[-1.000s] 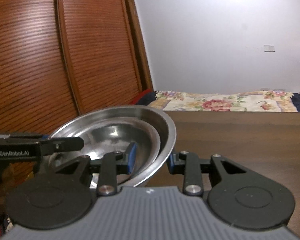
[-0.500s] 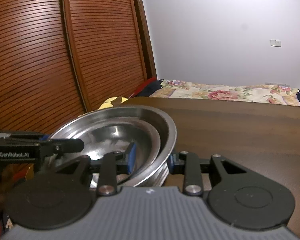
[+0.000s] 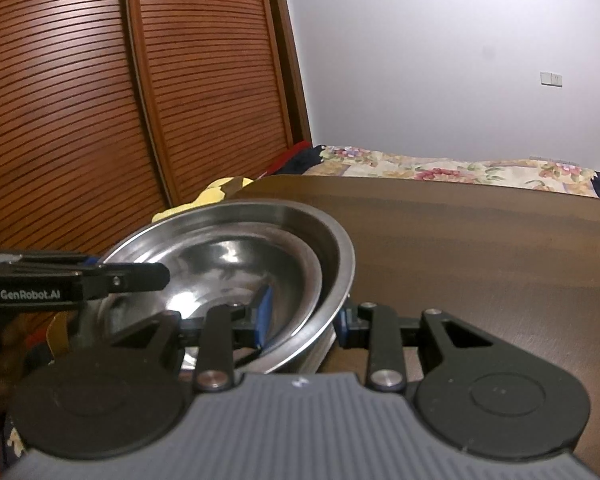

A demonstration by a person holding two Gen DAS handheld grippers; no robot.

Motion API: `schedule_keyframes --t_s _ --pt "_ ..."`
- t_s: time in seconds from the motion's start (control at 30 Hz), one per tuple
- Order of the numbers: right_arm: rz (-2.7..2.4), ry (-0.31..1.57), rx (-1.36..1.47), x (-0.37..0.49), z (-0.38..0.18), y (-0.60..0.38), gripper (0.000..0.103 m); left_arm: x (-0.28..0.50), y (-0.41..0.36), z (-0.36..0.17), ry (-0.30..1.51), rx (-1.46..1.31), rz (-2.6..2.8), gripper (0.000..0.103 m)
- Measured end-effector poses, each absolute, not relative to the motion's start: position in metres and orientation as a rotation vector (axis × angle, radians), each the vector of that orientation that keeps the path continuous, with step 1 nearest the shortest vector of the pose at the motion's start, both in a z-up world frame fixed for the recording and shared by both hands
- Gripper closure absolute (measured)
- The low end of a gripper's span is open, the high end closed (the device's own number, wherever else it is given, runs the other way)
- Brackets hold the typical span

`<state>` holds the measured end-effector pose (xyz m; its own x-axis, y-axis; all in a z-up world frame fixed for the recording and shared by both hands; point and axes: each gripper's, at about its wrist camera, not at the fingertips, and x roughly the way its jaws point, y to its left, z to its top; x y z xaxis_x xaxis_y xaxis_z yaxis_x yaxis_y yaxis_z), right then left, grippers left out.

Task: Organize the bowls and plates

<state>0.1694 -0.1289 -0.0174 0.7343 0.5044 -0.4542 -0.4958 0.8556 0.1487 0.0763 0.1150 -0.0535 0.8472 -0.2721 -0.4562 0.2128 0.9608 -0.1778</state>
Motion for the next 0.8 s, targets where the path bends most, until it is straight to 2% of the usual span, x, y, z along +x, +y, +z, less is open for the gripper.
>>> schedule_keyframes --t_s 0.5,0.57,0.63,0.7,0.8 --pt "0.551 0.484 0.008 0.1692 -0.0169 -0.1257 0.069 0.081 0.1096 -0.0589 0.512 -0.119 -0.23 0.068" --pt "0.546 0.485 0.014 0.1697 -0.0169 -0.1262 0.066 0.0803 0.1097 -0.0596 0.512 -0.117 -0.226 0.068" --pt "0.533 0.474 0.025 0.1698 -0.0166 -0.128 0.055 0.0807 0.1098 -0.0594 0.51 -0.116 -0.218 0.065" --pt "0.519 0.461 0.03 0.17 -0.0157 -0.1286 0.048 0.0796 0.1093 -0.0591 0.506 -0.116 -0.21 0.056" --pt "0.5 0.449 0.025 0.1691 -0.0153 -0.1309 0.047 0.0775 0.1103 -0.0572 0.498 -0.114 -0.199 0.041"
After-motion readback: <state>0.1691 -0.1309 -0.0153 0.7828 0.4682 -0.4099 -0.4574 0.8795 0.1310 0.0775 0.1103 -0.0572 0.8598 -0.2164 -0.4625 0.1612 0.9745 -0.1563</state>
